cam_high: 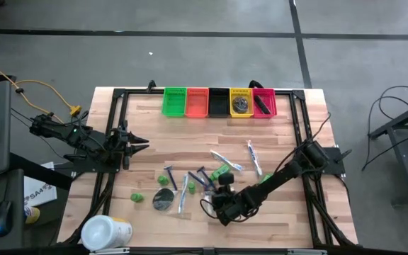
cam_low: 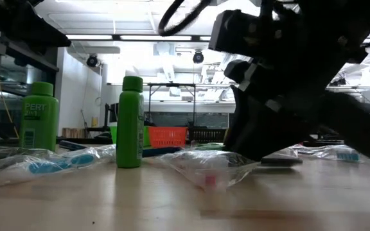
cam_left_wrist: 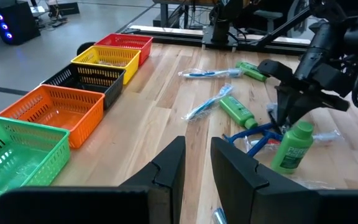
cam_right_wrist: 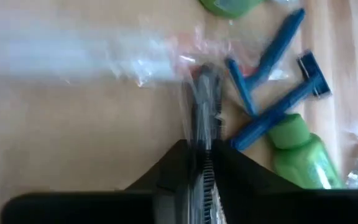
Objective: Pick & Place Travel size toiletries
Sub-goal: Put the black comb into the red bin, then put the black hairbrush into the yellow bin
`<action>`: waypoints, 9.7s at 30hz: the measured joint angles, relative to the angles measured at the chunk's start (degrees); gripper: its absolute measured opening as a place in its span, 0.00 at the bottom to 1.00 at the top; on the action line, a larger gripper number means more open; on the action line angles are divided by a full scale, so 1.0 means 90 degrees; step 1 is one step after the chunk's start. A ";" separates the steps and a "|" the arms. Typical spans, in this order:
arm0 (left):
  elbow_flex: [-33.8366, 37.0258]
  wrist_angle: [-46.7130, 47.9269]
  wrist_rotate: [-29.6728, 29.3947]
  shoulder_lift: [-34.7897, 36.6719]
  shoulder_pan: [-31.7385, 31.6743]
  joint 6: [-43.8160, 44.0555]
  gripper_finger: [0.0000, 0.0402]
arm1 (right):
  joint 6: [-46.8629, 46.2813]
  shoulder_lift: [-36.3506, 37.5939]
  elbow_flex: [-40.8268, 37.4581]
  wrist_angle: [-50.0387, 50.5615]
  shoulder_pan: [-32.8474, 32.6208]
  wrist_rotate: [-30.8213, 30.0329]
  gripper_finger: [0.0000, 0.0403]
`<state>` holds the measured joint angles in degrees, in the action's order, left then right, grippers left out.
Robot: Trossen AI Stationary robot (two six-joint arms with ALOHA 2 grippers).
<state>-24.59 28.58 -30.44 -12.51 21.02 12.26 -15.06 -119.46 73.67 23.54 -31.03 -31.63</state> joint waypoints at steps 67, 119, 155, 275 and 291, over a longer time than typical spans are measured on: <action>0.0001 0.0233 -0.0001 0.0002 0.0001 0.0315 0.19 | 0.1528 0.3565 -0.1479 0.1801 0.8259 0.1104 0.03; -0.0869 0.0364 0.0694 -0.2319 0.0002 0.1113 0.19 | 0.0357 0.6180 -0.1526 0.3185 0.7099 0.2224 0.49; -0.3782 0.2460 -0.0863 -0.7047 0.3587 0.3117 0.19 | -0.0373 0.6355 -0.1523 0.4031 0.5595 0.1356 0.44; -0.5443 0.2837 -0.0098 -1.1271 0.3582 0.2050 0.01 | -0.0016 0.6353 -0.1521 0.4031 0.5603 0.1208 0.43; -0.7618 0.4956 0.0121 -1.1281 0.3585 0.2071 0.00 | 0.0149 0.6353 -0.1521 0.4033 0.5603 0.1240 0.42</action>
<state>-93.15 73.19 -29.34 -114.04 53.28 30.90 -13.72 -62.28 59.99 59.83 19.40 -20.47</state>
